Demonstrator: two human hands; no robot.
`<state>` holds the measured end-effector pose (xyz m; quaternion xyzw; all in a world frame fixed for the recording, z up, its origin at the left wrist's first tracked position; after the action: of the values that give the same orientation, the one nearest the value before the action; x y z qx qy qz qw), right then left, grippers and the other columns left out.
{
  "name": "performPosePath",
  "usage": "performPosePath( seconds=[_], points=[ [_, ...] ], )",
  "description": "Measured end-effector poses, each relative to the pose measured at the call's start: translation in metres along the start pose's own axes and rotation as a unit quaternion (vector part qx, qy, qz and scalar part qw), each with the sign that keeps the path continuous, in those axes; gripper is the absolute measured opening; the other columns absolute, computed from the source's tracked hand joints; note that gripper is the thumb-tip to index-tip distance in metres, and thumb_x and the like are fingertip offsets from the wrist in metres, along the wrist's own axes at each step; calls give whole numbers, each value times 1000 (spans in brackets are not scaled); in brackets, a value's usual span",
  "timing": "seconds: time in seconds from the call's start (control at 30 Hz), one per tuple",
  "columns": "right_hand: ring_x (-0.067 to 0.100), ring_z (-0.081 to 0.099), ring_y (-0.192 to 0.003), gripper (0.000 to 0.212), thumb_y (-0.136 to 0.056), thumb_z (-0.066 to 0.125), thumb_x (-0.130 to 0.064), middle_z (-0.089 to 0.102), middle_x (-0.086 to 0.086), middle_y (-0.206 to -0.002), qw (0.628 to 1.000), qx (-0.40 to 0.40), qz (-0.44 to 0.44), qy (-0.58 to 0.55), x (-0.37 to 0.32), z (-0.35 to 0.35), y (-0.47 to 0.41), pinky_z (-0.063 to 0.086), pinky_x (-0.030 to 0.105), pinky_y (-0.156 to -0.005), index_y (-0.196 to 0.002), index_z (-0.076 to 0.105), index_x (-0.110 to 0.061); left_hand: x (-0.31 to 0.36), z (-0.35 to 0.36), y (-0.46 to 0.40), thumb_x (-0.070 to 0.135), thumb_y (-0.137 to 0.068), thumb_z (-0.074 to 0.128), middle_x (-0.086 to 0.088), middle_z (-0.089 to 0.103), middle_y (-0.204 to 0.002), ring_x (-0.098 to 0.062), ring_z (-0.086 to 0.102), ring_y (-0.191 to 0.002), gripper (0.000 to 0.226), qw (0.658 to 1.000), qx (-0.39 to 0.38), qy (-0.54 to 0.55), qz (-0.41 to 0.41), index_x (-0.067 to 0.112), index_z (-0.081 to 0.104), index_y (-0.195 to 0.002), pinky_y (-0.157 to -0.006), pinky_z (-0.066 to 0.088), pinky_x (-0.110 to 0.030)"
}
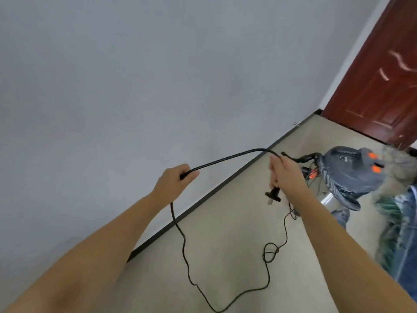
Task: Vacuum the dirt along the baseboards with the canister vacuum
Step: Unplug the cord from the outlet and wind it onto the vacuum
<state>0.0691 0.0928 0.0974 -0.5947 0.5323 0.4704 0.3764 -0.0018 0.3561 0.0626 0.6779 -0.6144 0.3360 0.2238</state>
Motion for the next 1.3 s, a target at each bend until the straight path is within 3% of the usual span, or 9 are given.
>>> performPosePath(
  seconds=[0.13, 0.23, 0.37, 0.5, 0.73, 0.9, 1.0, 1.13, 1.3],
  points=[
    [5, 26, -24, 34, -101, 29, -14, 34, -9, -35, 910, 282, 128, -277, 62, -188, -13, 24, 13, -29, -67, 34, -17, -12, 63, -18, 36, -97, 43, 1, 39, -57, -18, 38, -57, 39, 995, -36, 9, -87, 15, 39, -64, -64, 45, -39],
    [4, 23, -20, 29, -94, 27, -8, 29, -2, -60, 886, 349, 193, -237, 89, -278, -17, 15, 11, -27, -67, 29, -18, 15, 119, -35, 32, -102, 33, 2, 47, -64, -22, 49, -68, 32, 980, -122, -143, -64, 14, 45, -79, -66, 42, -34],
    [0, 51, -42, 37, -104, 32, -19, 56, 7, -71, 973, 165, 158, 17, 73, -246, -53, 40, 14, -42, -71, 48, -13, 144, 225, -64, 37, -103, 26, -8, 63, -101, -27, 59, -96, 39, 890, -300, -304, 158, 10, 54, -105, -72, 34, -29],
    [11, 55, -71, 30, -102, 34, -20, 61, -1, -76, 972, -65, 74, 215, 60, -195, -61, 43, 27, -72, -76, 49, -17, 261, 254, -105, 37, -101, 34, -1, 59, -88, -20, 54, -84, 36, 912, -212, -242, 254, 11, 59, -100, -66, 30, -24],
    [5, 23, -36, 31, -93, 54, -29, 29, -8, -45, 994, -48, 73, -59, 21, -259, -87, 20, 16, -35, -67, 49, -14, 257, 252, -174, 37, -91, 58, 6, 27, -51, -7, 27, -47, 49, 970, -190, 106, 111, 20, 32, -53, -50, 26, -18],
    [4, 20, -25, 40, -81, 51, -21, 25, -10, -34, 829, 253, -10, -498, 6, -385, -113, 17, 14, -30, -41, 50, -16, 155, 249, -221, 27, -90, 62, 12, 27, -43, -12, 33, -51, 45, 972, -165, 159, -52, 17, 33, -57, -65, 41, -24],
    [7, 19, -24, 39, -93, 37, -7, 24, -9, -29, 744, 431, 9, -511, 33, -428, -127, 19, 16, -30, -54, 40, -16, 99, 241, -248, 27, -91, 60, 13, 34, -43, -16, 36, -54, 40, 971, -192, 109, -91, 16, 39, -59, -71, 41, -32],
    [5, 22, -20, 37, -101, 21, -10, 28, -9, -25, 805, 458, 132, -352, 59, -394, -168, 17, 13, -26, -65, 29, -18, 135, 244, -282, 32, -100, 40, 4, 41, -64, -12, 39, -57, 26, 952, -278, -68, 108, 22, 37, -76, -57, 34, -22],
    [7, 61, -41, 18, -104, 29, -18, 70, 11, -72, 947, 246, 191, -73, 58, -288, -213, 51, 20, -44, -100, 44, -8, 242, 278, -271, 27, -103, 29, -9, 58, -102, -22, 54, -88, 30, 803, -389, -252, 374, 10, 52, -112, -77, 40, -30]
  ],
)
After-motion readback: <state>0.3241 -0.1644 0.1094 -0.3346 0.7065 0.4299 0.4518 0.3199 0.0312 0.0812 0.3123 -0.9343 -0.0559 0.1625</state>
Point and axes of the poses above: each hand's wrist, its own y-axis away from the middle knuckle, its own z-axis out of the palm, x = y × z, the point moved 5 cm from there along -y, towards the middle knuckle
